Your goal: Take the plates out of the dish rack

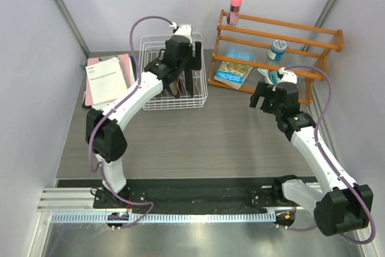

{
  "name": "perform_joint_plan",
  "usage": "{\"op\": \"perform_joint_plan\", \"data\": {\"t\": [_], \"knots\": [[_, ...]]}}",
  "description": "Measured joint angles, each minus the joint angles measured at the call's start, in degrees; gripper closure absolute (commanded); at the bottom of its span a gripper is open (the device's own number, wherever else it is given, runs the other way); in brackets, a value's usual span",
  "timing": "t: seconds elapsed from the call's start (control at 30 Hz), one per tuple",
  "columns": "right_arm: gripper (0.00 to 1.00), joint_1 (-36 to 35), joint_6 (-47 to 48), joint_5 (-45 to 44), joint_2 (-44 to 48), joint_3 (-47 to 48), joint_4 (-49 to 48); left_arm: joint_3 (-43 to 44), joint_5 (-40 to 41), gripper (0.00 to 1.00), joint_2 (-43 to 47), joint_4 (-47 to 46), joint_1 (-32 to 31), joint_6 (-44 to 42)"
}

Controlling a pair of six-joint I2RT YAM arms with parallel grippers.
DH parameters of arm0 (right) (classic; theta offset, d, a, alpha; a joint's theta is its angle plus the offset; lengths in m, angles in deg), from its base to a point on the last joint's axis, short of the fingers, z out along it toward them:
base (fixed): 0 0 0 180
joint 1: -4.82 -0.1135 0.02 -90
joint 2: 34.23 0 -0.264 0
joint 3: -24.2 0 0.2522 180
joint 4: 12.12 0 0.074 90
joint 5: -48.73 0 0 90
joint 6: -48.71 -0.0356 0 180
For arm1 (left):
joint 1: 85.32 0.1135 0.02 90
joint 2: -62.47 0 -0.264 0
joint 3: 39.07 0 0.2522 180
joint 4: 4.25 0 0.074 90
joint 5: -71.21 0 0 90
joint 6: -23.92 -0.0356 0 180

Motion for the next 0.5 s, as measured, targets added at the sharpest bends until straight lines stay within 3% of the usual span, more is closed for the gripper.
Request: {"op": "perform_joint_plan", "data": {"t": [0.37,0.5], "knots": [[0.0,0.0,0.0,-0.7,-2.3,0.4,-0.1,7.9,15.0,0.43,-9.9,3.7,-2.7,-2.9],[0.0,0.0,0.0,-1.1,-3.1,0.4,-0.1,8.1,19.0,0.62,-12.1,4.1,-3.5,-3.8]]}}
